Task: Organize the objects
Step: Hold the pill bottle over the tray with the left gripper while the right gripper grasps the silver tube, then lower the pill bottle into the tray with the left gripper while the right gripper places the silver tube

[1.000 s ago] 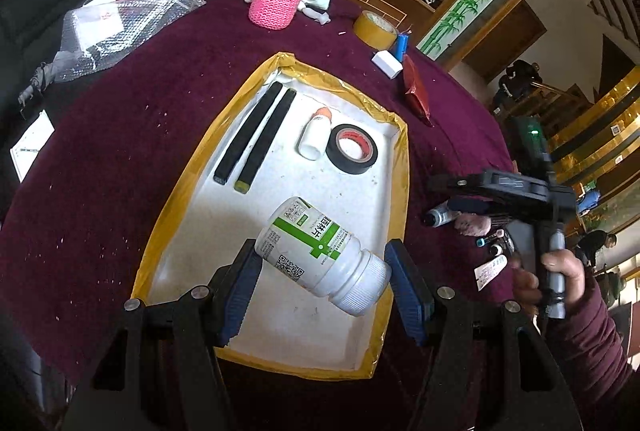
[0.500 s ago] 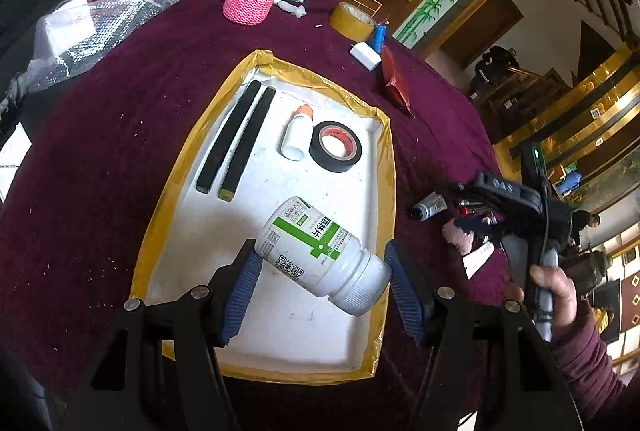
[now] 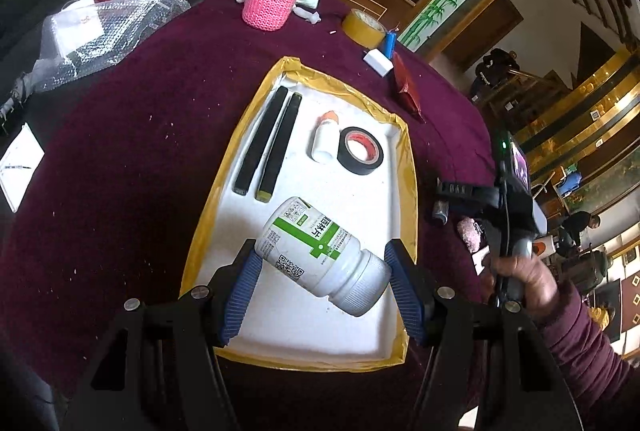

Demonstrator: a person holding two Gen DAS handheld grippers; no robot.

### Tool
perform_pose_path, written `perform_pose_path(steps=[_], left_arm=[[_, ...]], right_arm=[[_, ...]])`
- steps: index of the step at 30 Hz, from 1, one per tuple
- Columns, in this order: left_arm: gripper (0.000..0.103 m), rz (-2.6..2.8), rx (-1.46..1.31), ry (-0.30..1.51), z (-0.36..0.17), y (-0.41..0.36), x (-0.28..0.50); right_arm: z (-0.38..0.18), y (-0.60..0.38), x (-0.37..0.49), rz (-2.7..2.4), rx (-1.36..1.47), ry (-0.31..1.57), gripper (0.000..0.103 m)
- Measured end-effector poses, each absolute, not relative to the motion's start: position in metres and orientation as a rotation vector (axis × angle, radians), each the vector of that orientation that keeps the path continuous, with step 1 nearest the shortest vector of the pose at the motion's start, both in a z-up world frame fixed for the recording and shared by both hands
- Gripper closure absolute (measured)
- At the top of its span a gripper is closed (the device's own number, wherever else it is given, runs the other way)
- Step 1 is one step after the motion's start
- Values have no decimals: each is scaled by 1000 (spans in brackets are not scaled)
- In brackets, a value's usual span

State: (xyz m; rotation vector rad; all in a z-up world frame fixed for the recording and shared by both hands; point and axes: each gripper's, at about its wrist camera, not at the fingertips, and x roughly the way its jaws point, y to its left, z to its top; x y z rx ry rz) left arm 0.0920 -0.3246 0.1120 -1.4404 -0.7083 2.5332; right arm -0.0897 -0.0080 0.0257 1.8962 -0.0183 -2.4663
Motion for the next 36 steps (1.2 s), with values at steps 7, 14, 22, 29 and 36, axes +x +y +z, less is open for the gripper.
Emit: perform_pose_path(steps=[7,14,22,29,36], left_arm=[[46,2509,-1428,-652,114,-314,79],[46,2520,-1412,-513,115,-297,63],[46,2560,-1463,-257,101,-289,19],[46,2453,-1549,-132,73,-277,-21],[46,2398,-1638,77,52,-264,-30]], right_arm=[[29,31,-85,-2415,1852,-275,76],[39,56,-67,-2290,1758,-615,76],[72,7,-51,-2144,1642,-633,76],[65,-51,-40,-2005,1653,-566,76],[56,-86,-32,-1974,1665,-472,75]])
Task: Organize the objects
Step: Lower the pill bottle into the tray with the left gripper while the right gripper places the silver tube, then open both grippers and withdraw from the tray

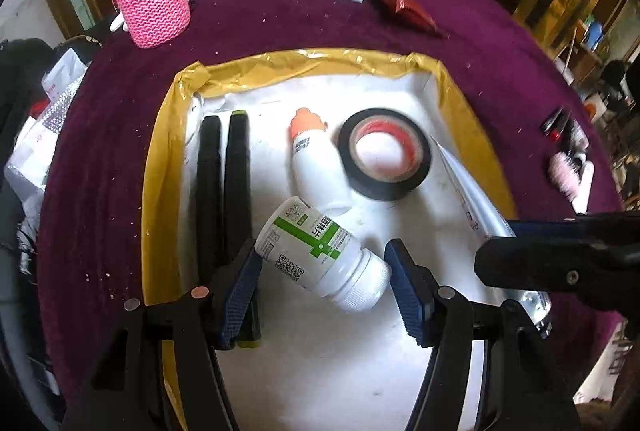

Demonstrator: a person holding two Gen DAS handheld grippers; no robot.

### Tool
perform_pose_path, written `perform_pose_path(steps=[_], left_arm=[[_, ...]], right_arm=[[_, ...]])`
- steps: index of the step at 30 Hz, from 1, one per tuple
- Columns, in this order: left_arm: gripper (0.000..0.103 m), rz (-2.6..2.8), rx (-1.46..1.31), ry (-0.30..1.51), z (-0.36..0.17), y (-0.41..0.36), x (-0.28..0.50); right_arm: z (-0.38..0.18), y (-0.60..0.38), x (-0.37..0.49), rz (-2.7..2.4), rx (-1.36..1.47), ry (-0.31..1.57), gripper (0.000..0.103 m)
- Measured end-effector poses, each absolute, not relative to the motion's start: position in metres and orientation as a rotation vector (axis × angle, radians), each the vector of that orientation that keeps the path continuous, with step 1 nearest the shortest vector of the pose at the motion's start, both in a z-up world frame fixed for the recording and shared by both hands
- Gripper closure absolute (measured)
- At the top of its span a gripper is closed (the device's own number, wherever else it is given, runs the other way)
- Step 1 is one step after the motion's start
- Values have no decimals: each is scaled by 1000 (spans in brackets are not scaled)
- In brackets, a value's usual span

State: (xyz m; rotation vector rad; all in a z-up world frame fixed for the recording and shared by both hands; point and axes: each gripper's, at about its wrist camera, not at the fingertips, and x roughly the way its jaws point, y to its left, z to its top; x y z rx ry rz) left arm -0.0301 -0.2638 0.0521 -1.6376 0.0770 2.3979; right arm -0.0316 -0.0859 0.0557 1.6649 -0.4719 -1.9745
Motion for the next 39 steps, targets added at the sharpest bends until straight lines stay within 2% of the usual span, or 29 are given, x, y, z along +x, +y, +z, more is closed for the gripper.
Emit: perform_pose_path(steps=[7,12,20,26,29,31,39], left_arm=[[45,2410,-1629,169,73,-272,-18],[45,2452,-1618,80,91,-292,-11],[44,2551,-1537,-270,127,-342,15],[37,2638,-1530,-332,137,-356,26],[37,2646,-1551,-354,134,-358,28],[37,2641,-1558,-373,131,-358,28],[37,2598,-1523,-504,133,-342,30]], right_arm=[[46,-100,-36,-1966,1683,-414,75],[40,-114,-37,-1949,1701,-367,75],[36,-132,-40,-1977,1710,-257,75],[36,-142,-41,-2020,1703,-200,75],[39,-141,-38,-2017,1715,-178,69],[44,-140,-35,-2026,1695,-175,61],[76,-98,-20,-2187,1598,-152,53]])
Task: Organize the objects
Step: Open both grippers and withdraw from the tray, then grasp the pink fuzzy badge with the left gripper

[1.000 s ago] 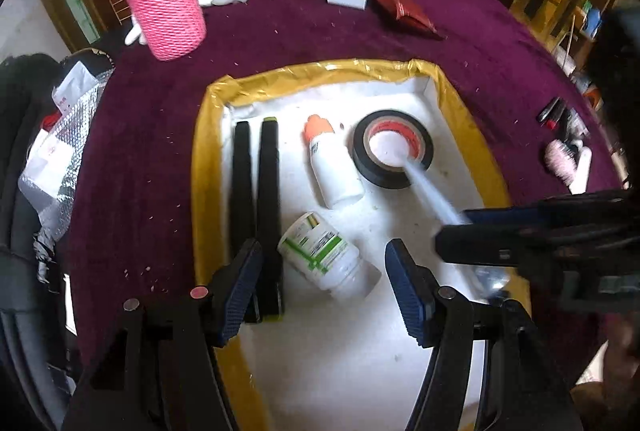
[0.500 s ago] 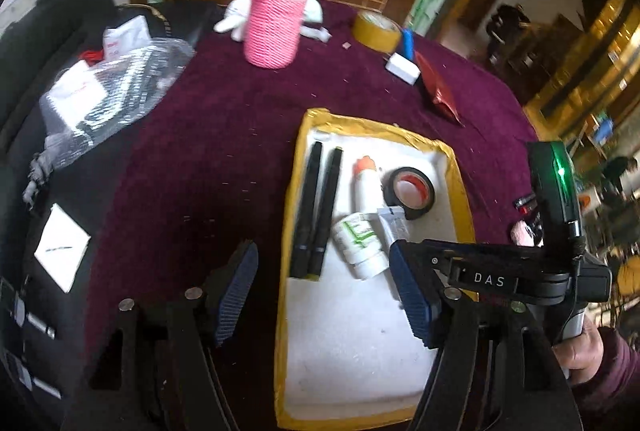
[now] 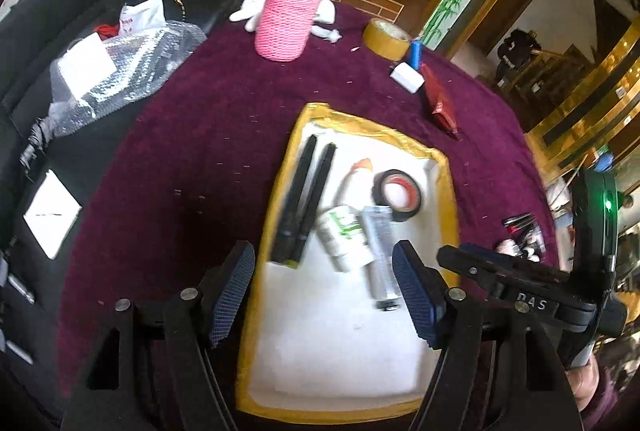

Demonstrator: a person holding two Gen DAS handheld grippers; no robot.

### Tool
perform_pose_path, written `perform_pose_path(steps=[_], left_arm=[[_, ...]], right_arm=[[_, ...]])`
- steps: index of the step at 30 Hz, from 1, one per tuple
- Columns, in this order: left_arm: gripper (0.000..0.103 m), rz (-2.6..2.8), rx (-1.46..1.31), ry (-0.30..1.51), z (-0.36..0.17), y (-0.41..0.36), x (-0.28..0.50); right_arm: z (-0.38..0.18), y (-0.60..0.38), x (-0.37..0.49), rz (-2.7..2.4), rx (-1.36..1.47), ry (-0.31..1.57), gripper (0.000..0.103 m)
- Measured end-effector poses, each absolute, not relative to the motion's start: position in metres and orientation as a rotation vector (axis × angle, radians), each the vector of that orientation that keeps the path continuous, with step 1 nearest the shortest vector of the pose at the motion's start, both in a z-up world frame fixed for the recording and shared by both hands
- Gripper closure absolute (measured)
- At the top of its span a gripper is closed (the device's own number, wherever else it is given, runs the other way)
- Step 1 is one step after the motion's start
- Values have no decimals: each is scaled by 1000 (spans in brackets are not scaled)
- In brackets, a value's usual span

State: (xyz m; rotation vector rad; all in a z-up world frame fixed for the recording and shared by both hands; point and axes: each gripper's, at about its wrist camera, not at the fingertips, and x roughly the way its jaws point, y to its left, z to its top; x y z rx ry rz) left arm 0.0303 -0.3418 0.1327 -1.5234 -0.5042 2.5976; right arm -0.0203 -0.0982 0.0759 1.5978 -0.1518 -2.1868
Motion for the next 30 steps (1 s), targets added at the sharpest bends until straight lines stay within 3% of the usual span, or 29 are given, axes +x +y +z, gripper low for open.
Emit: perform_pose_path(steps=[8,18,24,30], left_arm=[[37,2551,-1466,-470,156,-277,44],[37,2339,-1554,-168,134,-103,36],[37,2345,-1510,86,107,-18,13],[38,2389,-1537,96,83,1,-21]], right_arm=[[84,19,-9,-2329,1575,-308,49],[48,244,20,-2496,1720,-725,48],[44,301,34,-2513,1718,-762,48],[39,335,44,-2508,1739,-773,48]])
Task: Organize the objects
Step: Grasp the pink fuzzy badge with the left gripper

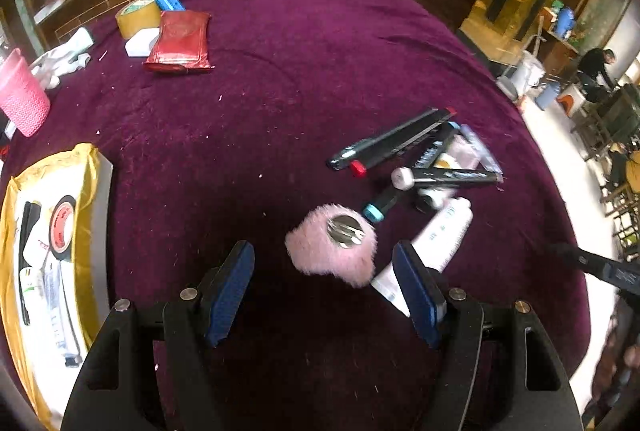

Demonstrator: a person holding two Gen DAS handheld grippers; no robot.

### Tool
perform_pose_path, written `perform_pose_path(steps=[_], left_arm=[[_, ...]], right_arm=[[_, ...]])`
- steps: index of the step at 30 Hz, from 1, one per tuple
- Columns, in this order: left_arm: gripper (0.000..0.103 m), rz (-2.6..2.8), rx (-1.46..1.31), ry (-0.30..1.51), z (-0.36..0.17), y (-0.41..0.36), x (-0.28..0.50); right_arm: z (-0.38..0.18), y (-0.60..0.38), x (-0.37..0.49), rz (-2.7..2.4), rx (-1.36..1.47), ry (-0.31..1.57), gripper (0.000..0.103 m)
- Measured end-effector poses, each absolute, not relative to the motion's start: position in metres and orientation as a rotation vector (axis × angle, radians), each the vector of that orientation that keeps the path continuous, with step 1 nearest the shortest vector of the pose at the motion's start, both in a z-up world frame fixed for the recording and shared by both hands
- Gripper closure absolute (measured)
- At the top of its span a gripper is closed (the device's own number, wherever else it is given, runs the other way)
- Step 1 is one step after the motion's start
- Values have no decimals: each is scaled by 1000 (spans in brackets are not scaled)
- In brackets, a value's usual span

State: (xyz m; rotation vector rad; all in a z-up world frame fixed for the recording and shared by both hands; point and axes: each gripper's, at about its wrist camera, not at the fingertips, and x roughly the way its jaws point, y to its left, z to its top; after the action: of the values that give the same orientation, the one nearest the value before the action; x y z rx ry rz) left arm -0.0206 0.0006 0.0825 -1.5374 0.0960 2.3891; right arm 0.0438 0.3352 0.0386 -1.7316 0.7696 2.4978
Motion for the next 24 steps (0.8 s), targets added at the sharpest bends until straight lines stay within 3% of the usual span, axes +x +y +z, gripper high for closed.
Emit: perform_pose_path(steps=[16,18,19,24], left_arm=[[38,2419,-1543,242,45,43,-25],[48,2424,-1550,239,47,41,-23],[64,2429,-1549,238,50,39,-22],[65,2427,-1538,138,60,24,-14]], right_arm=[[32,341,42,2550,-1810,723,48],[33,336,42,2566,-1818,690,48],[34,335,41,2570,-1820,682,48],[33,322,34,2584,-1858,661,48]])
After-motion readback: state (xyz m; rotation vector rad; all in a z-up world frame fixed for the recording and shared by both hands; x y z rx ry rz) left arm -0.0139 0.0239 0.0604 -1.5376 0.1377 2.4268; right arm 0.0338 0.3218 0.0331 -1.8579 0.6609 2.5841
